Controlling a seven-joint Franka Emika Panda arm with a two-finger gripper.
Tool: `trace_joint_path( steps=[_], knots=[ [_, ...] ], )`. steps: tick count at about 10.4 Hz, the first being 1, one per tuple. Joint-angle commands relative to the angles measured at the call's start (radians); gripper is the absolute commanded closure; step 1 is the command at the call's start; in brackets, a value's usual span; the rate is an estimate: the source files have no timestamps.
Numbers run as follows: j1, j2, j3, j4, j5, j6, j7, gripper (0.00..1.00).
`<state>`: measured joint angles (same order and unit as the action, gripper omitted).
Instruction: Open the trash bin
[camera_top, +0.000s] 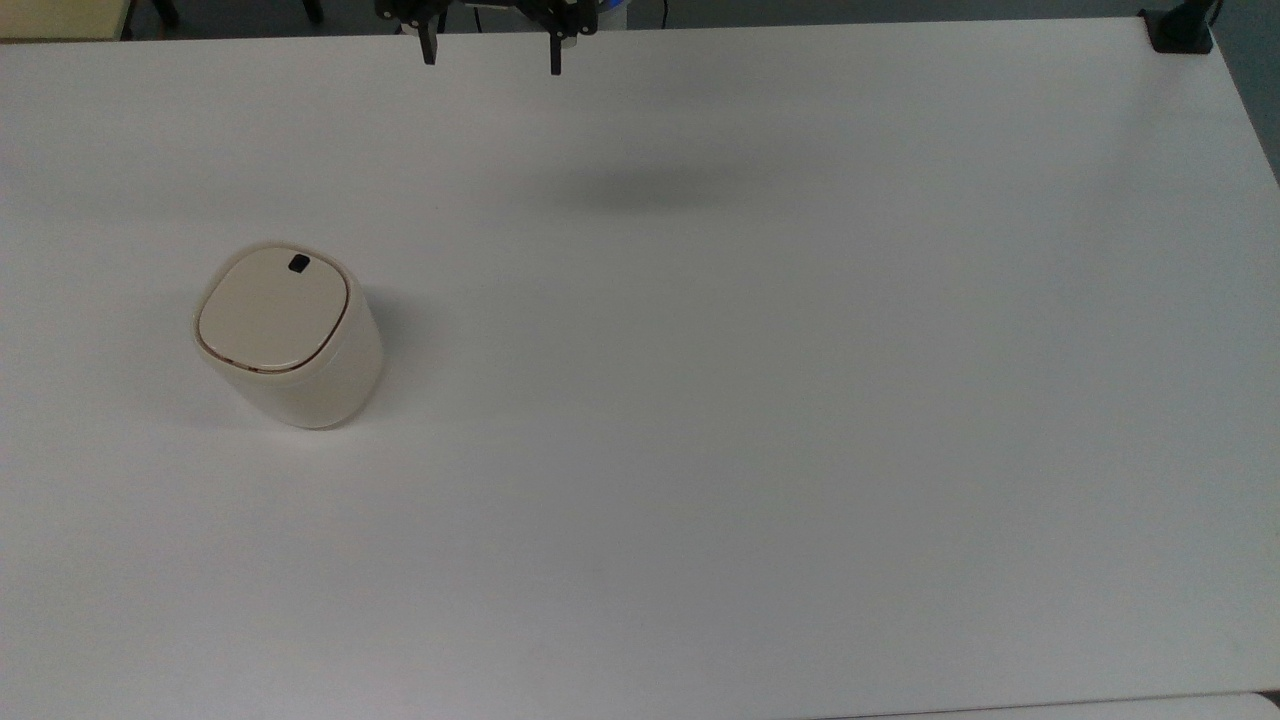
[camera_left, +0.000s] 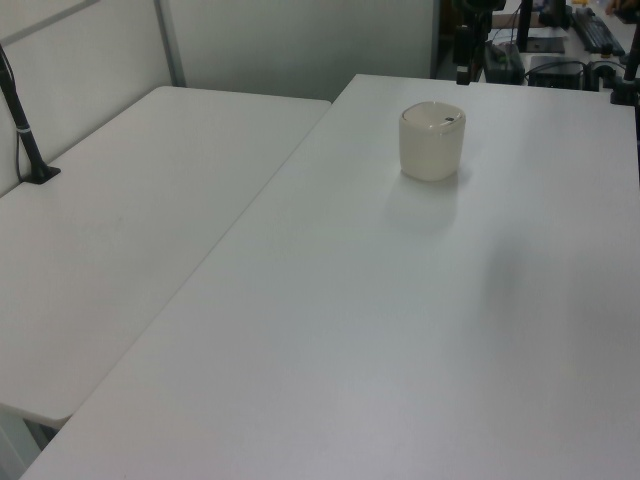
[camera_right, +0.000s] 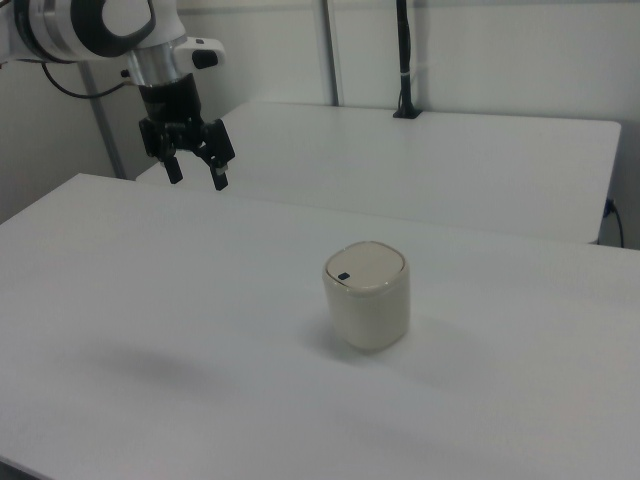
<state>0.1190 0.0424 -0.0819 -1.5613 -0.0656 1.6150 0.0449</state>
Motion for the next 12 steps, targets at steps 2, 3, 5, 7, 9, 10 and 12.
trace_joint_path(
  steps=[2, 3, 5, 7, 9, 10, 12],
  knots=[
    [0.002, -0.023, -0.006, -0.017, 0.003, -0.001, -0.017, 0.0],
    [0.002, -0.023, -0.006, -0.017, 0.003, -0.001, -0.017, 0.0],
    [0.005, -0.021, -0.006, -0.017, 0.003, 0.0, -0.014, 0.0],
    [0.004, -0.021, -0.006, -0.017, 0.003, 0.002, -0.014, 0.0],
    [0.001, -0.021, -0.006, -0.017, 0.003, 0.002, -0.014, 0.0],
    [-0.001, -0.022, -0.006, -0.019, 0.003, 0.002, -0.028, 0.0],
    [0.001, -0.021, -0.006, -0.02, 0.003, 0.003, -0.062, 0.18]
  ],
)
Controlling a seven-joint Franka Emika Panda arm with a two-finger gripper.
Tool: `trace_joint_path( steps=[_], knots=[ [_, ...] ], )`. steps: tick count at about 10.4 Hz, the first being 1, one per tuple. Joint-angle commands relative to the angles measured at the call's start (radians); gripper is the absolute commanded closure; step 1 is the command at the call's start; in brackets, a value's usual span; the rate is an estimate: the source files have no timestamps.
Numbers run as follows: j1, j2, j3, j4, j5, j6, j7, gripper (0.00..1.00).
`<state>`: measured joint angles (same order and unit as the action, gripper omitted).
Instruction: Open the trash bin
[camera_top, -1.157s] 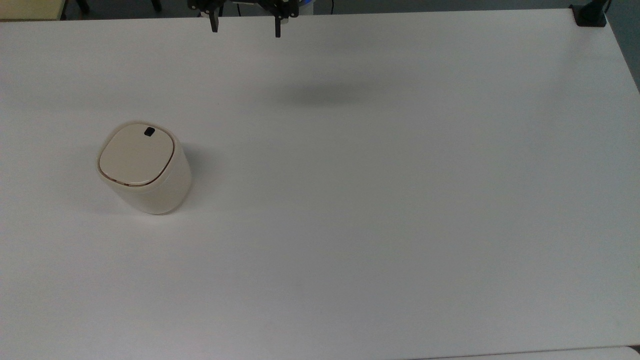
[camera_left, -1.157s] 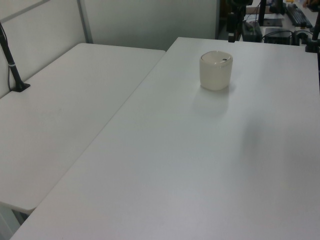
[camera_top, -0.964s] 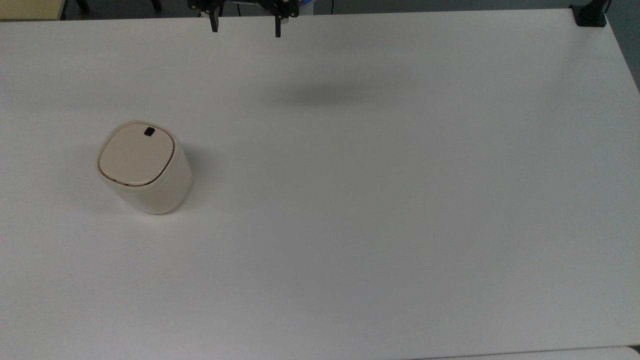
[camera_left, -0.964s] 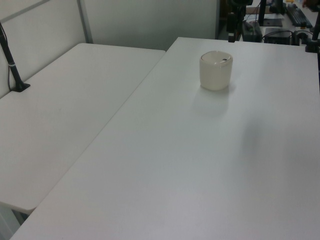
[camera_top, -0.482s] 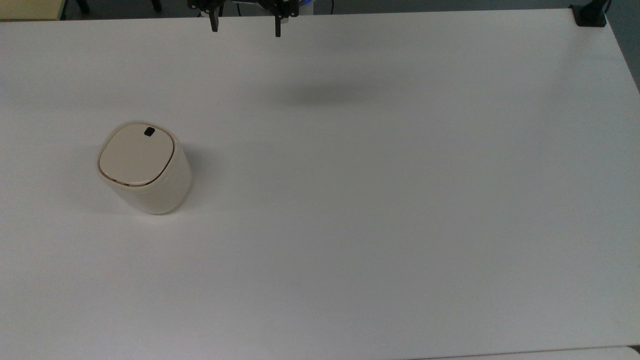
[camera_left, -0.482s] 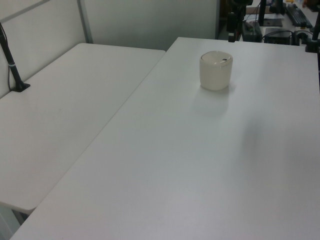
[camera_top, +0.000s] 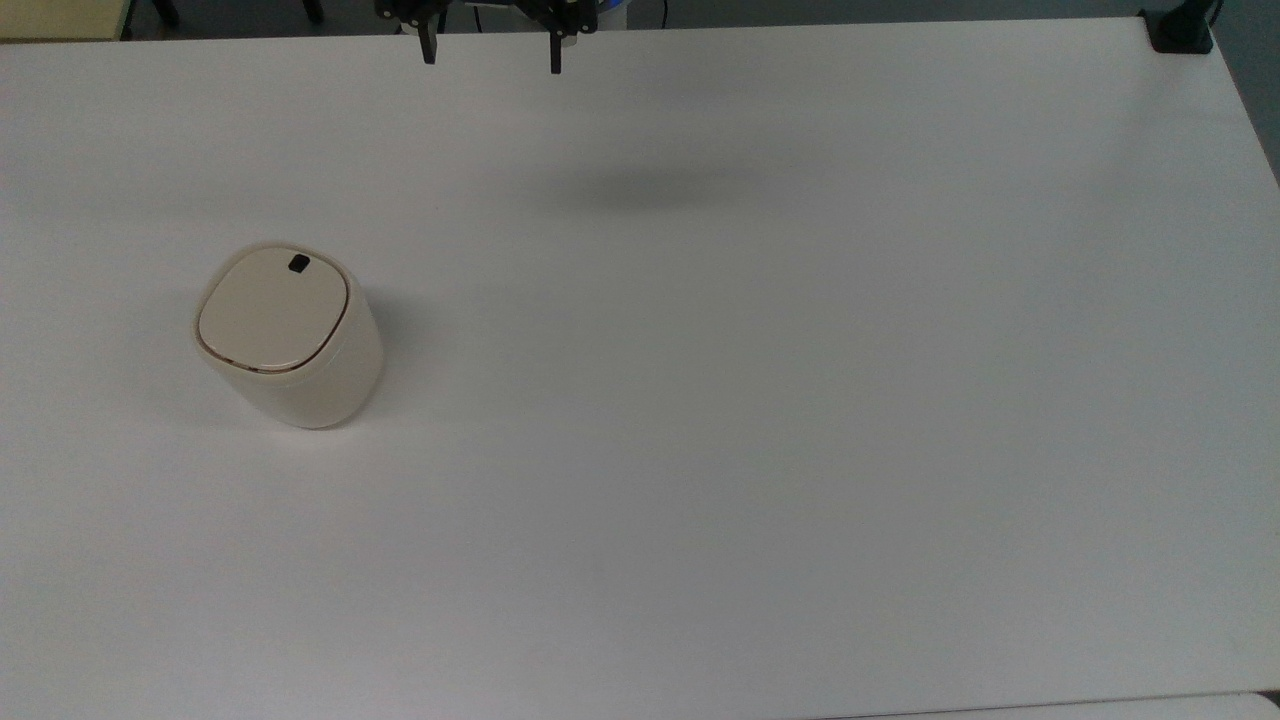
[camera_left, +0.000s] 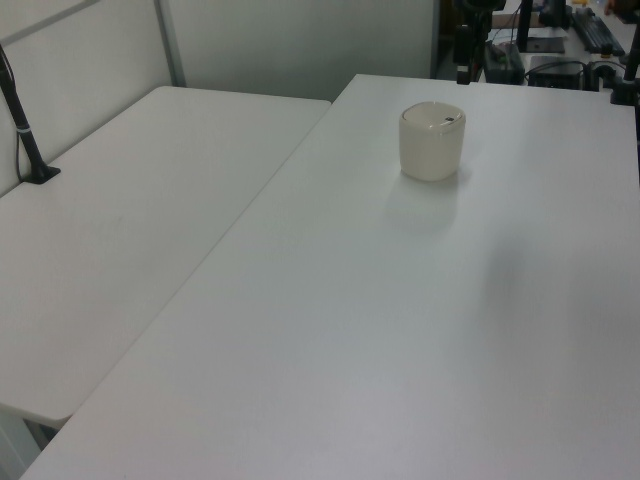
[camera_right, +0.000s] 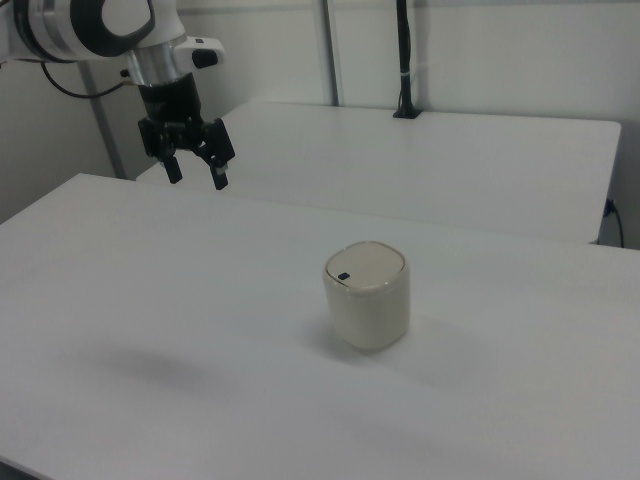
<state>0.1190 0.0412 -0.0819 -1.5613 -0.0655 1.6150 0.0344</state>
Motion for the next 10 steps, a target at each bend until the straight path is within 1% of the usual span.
trace_joint_path(
  steps=[1, 2, 3, 5, 7, 8, 10],
  knots=[
    [-0.001, -0.02, -0.005, -0.019, 0.004, 0.003, -0.062, 0.44],
    [-0.001, -0.02, -0.005, -0.019, 0.004, 0.005, -0.065, 0.66],
    [-0.001, -0.018, -0.005, -0.019, 0.004, 0.005, -0.065, 0.83],
    [0.001, -0.017, -0.005, -0.02, 0.004, 0.005, -0.062, 1.0],
    [-0.004, -0.012, -0.007, -0.019, 0.004, 0.005, -0.053, 1.0],
    [-0.024, -0.007, -0.009, -0.019, 0.004, 0.008, -0.05, 1.0],
    [-0.1, 0.006, -0.009, -0.017, 0.004, 0.049, -0.05, 1.0]
  ],
)
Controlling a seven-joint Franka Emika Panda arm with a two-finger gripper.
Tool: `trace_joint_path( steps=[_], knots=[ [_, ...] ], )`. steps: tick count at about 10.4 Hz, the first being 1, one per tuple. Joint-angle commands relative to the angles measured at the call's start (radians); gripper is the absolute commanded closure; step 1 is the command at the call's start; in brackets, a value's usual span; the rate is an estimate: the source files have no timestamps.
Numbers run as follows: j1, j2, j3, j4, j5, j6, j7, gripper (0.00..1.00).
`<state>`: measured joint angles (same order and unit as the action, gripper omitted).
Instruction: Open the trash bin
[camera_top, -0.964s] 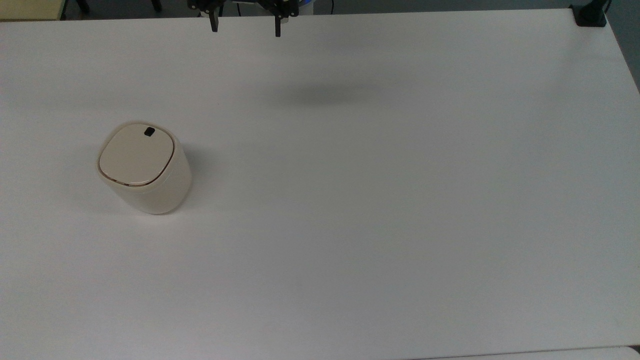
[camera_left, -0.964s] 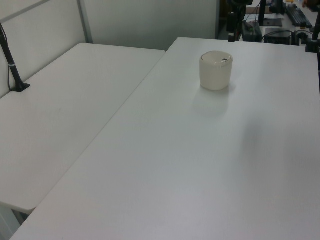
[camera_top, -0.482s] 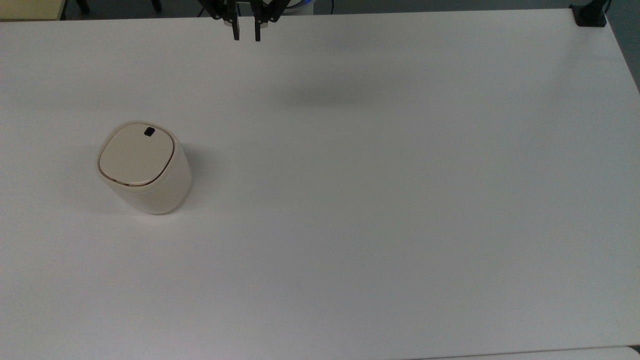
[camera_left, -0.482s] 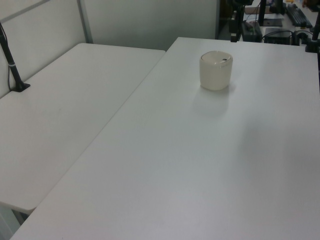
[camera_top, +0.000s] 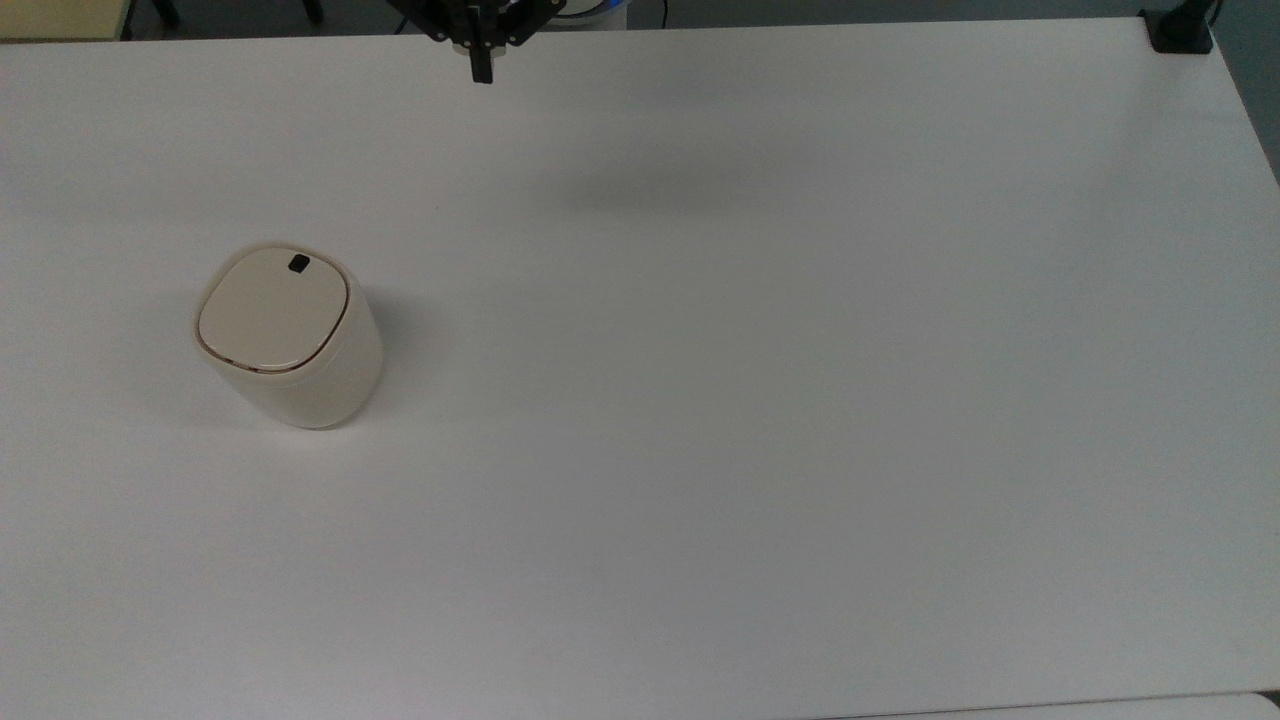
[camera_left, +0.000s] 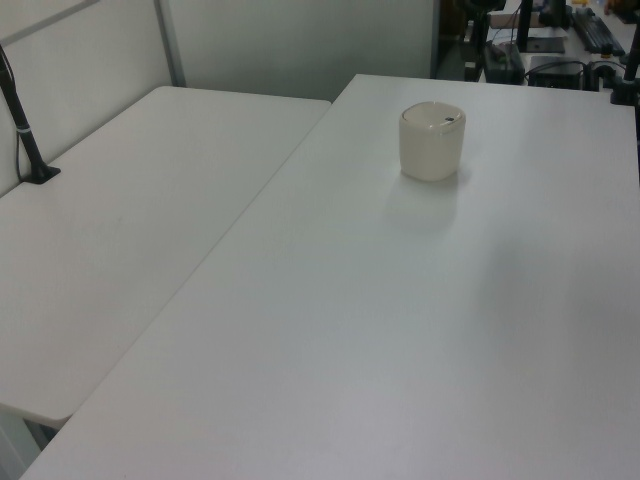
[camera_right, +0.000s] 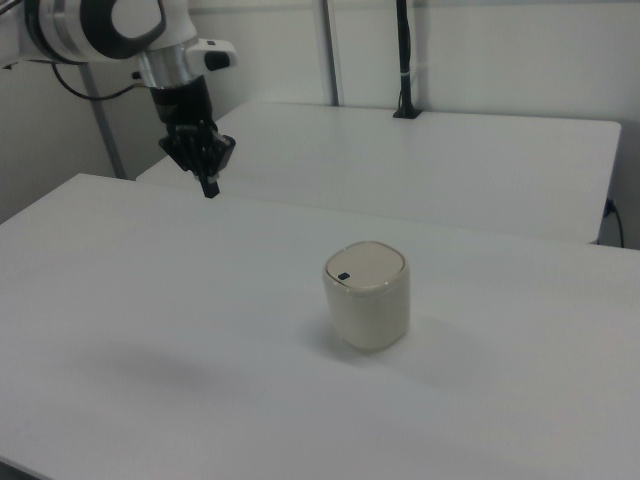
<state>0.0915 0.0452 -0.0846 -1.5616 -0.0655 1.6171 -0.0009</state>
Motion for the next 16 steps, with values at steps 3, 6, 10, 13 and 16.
trace_joint_path(
  steps=[3, 6, 10, 13, 16],
  knots=[
    [-0.198, 0.041, -0.006, -0.017, -0.002, 0.122, -0.014, 1.0],
    [-0.289, 0.074, -0.006, -0.015, 0.004, 0.207, -0.011, 1.0],
    [-0.345, 0.157, -0.006, -0.018, 0.033, 0.309, 0.082, 1.0],
    [-0.366, 0.223, -0.004, -0.02, 0.038, 0.357, 0.101, 1.0],
    [-0.351, 0.232, 0.002, -0.02, 0.121, 0.379, 0.119, 1.0]
  ],
)
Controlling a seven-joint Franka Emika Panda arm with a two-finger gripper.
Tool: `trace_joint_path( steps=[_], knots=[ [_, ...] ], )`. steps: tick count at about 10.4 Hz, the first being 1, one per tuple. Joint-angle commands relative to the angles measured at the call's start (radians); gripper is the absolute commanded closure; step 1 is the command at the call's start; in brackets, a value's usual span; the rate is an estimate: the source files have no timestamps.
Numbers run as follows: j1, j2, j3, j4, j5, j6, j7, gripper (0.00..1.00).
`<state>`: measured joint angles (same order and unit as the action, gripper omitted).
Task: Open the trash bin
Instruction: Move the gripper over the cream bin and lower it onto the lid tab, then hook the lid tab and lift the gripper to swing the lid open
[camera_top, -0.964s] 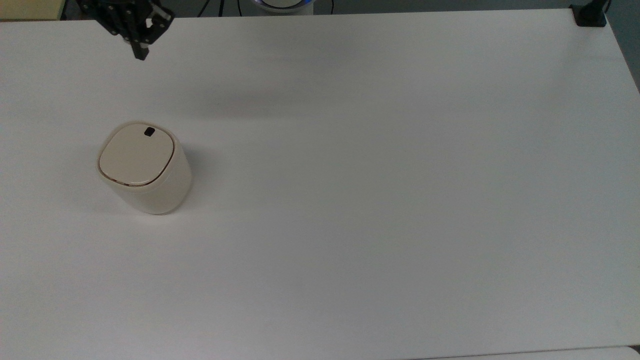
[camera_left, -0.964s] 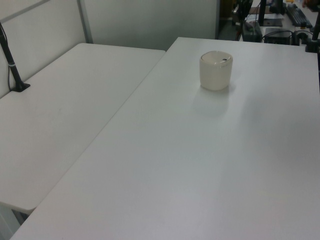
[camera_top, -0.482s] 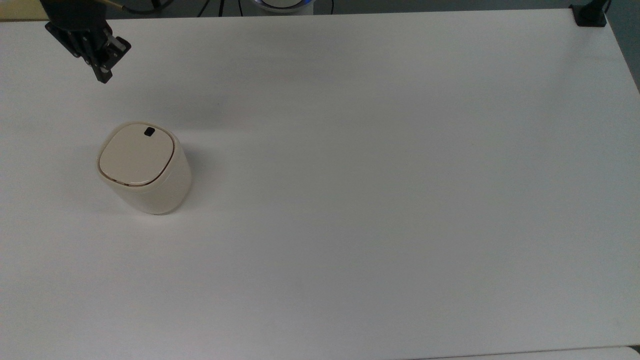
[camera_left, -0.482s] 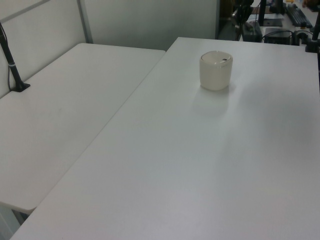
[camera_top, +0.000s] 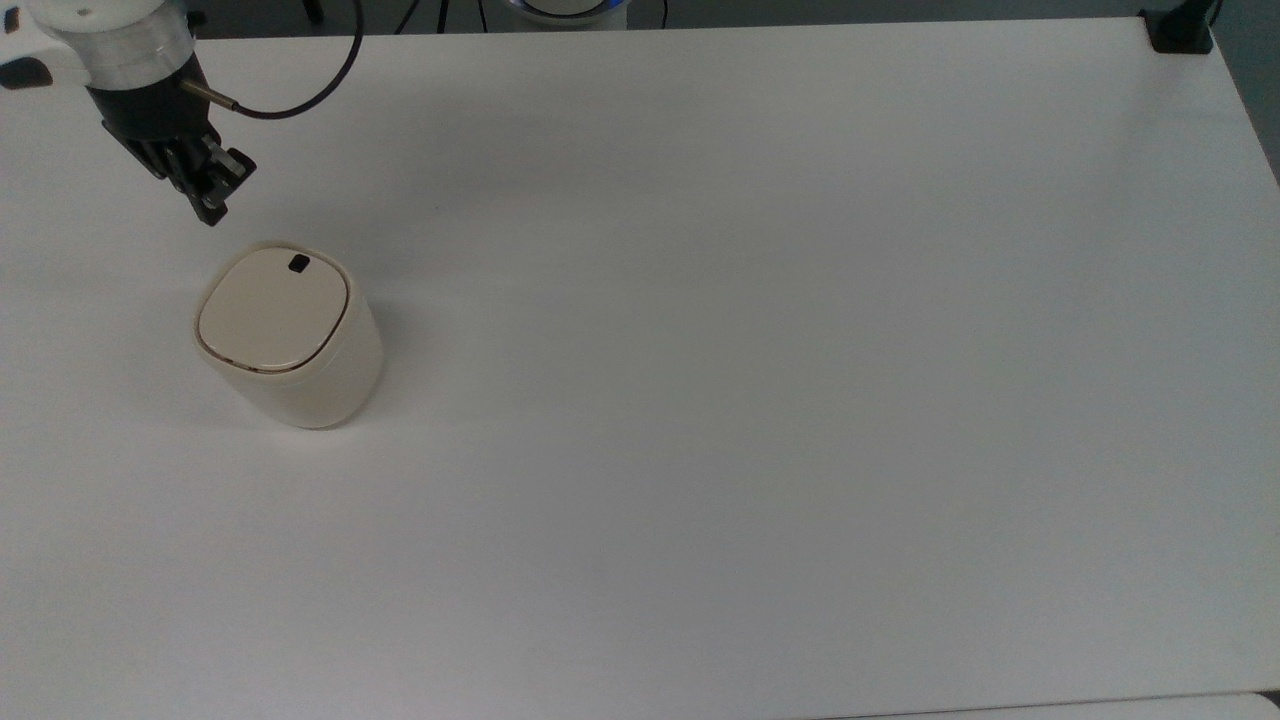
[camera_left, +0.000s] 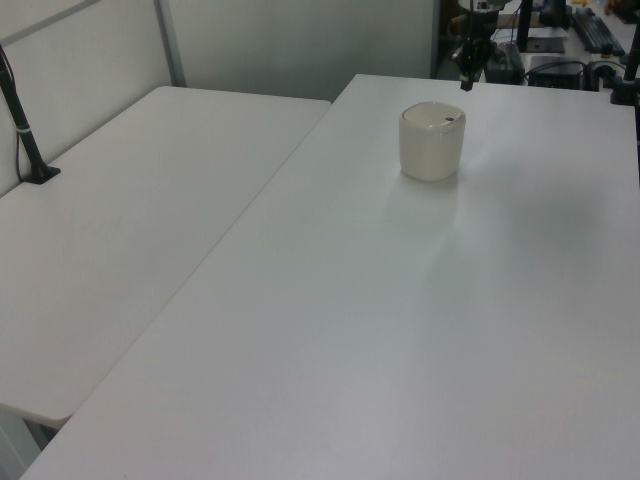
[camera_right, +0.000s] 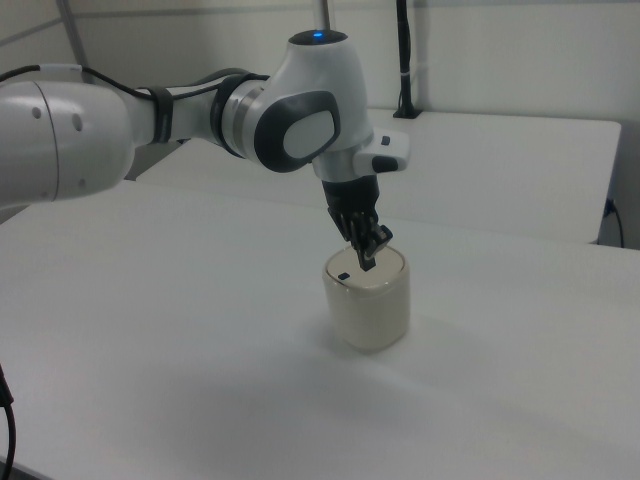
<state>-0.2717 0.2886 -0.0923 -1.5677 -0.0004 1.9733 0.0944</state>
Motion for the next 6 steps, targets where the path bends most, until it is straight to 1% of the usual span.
trace_joint_path(
  steps=[1, 4, 6],
  knots=[
    [0.032, 0.004, 0.012, -0.014, 0.056, 0.022, 0.024, 1.0],
    [0.069, 0.061, 0.012, -0.012, 0.053, 0.041, 0.028, 1.0],
    [0.068, 0.087, 0.012, -0.012, 0.048, 0.074, 0.038, 1.0]
  ],
)
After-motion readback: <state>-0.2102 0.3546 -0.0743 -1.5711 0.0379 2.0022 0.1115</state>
